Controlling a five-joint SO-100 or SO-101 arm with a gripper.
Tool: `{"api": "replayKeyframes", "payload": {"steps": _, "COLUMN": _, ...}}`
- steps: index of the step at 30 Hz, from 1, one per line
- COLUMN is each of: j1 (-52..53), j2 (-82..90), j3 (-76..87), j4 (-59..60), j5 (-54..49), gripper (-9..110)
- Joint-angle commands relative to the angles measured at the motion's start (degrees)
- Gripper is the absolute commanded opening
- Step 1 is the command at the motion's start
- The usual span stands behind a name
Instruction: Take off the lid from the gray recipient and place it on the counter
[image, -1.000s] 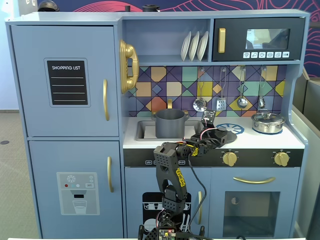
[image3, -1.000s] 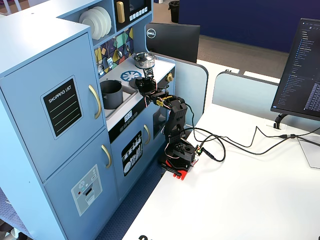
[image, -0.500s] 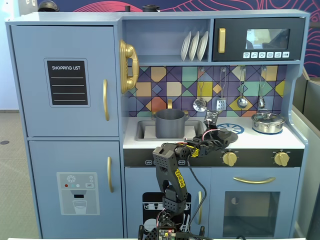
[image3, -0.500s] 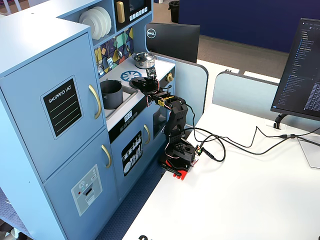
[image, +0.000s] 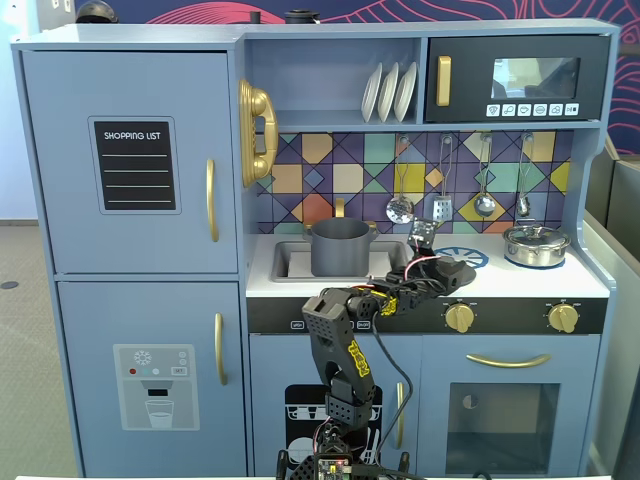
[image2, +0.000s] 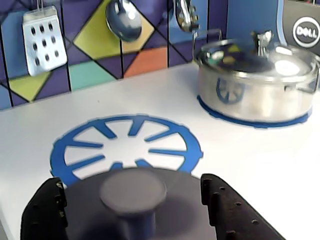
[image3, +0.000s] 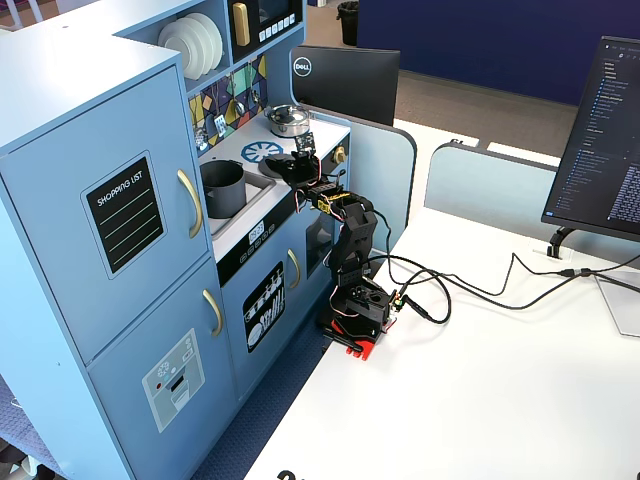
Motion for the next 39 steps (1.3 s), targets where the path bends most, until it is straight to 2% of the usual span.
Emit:
{"api": "replayKeyframes", "payload": {"steps": 1, "j1": -0.18, "j2": 5.54, "j3": -1.23, "j4": -0.88, "j5": -0.18, "gripper": 26}}
{"api": "replayKeyframes", "payload": {"steps": 6, "j1": -0.35, "j2": 12.39, "j3": -0.44, "j4": 1.93, "j5": -0.35, "gripper": 24}}
{"api": "replayKeyframes", "payload": {"steps": 9, "j1": -1.58, "j2": 21.09, "j3": 0.88, "j4": 9.23, "j5": 0.97, "gripper": 20}}
{"api": "replayKeyframes", "payload": {"steps": 13, "j1": -5.27, "j2": 36.04, "j3": 0.79, "j4": 29.0, "j5": 3.43, "gripper": 9}}
{"api": "replayKeyframes", "payload": {"steps": 16, "j1": -11.25, "j2": 45.35, "j3": -3.08, "j4": 48.69, "j5": 5.1, "gripper": 0}}
{"api": "replayKeyframes", "payload": {"steps": 19, "j1": -18.9, "j2": 51.42, "j3": -5.8, "j4": 65.21, "j5": 6.42, "gripper": 0}}
{"api": "replayKeyframes", "payload": {"steps": 25, "j1": -28.04, "j2": 59.24, "j3": 0.97, "j4": 85.25, "j5": 3.25, "gripper": 0}}
{"api": "replayKeyframes", "payload": {"steps": 29, "j1": -31.9, "j2": 62.4, "j3": 10.72, "j4": 92.37, "j5": 2.46, "gripper": 0}}
{"api": "replayKeyframes", "payload": {"steps": 35, "j1": -33.84, "j2": 70.66, "j3": 30.59, "j4": 94.48, "j5": 0.18, "gripper": 0}}
{"api": "replayKeyframes", "payload": {"steps": 39, "j1": -34.28, "j2": 70.66, "j3": 39.81, "j4": 93.6, "j5": 4.92, "gripper": 0}}
